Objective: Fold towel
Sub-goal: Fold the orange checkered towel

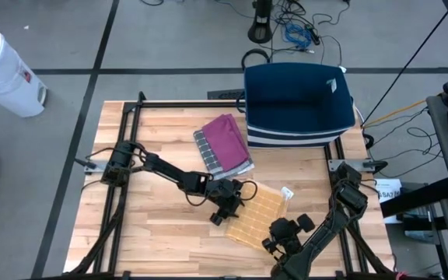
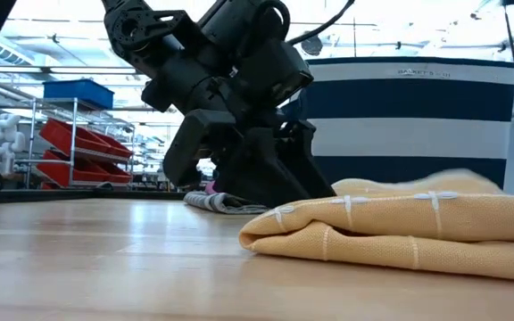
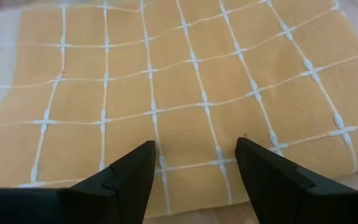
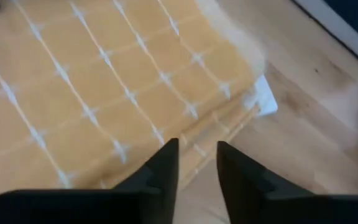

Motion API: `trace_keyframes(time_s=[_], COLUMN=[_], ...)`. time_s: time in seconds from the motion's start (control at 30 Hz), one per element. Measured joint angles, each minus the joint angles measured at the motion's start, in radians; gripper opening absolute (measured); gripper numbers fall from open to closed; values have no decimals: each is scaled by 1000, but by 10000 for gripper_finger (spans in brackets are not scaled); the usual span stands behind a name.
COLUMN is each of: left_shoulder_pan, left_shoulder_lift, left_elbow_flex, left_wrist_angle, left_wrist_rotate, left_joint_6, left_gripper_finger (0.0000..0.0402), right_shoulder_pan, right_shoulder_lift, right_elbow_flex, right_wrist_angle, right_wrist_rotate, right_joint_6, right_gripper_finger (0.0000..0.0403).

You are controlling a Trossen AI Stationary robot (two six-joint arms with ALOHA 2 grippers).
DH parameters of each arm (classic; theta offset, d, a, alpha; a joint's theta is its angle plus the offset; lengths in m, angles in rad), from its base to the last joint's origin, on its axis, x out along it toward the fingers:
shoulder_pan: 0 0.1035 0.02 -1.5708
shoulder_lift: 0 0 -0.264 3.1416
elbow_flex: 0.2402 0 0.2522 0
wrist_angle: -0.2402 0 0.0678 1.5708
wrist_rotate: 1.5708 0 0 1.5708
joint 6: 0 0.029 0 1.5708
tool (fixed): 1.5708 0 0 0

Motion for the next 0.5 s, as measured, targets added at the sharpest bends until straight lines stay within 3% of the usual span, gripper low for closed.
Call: trace_keyframes(time_s=[0.27,0.5], left_shoulder_pan=[0,0], left_shoulder_lift=[0,0], left_elbow_flex=[0,0], left_wrist_angle=[0,1], left_wrist_rotate=[1,-4], left_joint_6=[0,1], left_gripper_finger=[234,234], right_shoulder_pan=[50,59], right_shoulder_lift=[0,-1], right_elbow_flex=[0,0], right_wrist_angle=[0,57], right_wrist_rotate=[-63,267], right_joint_6=[23,78], right_gripper_finger=[150,153])
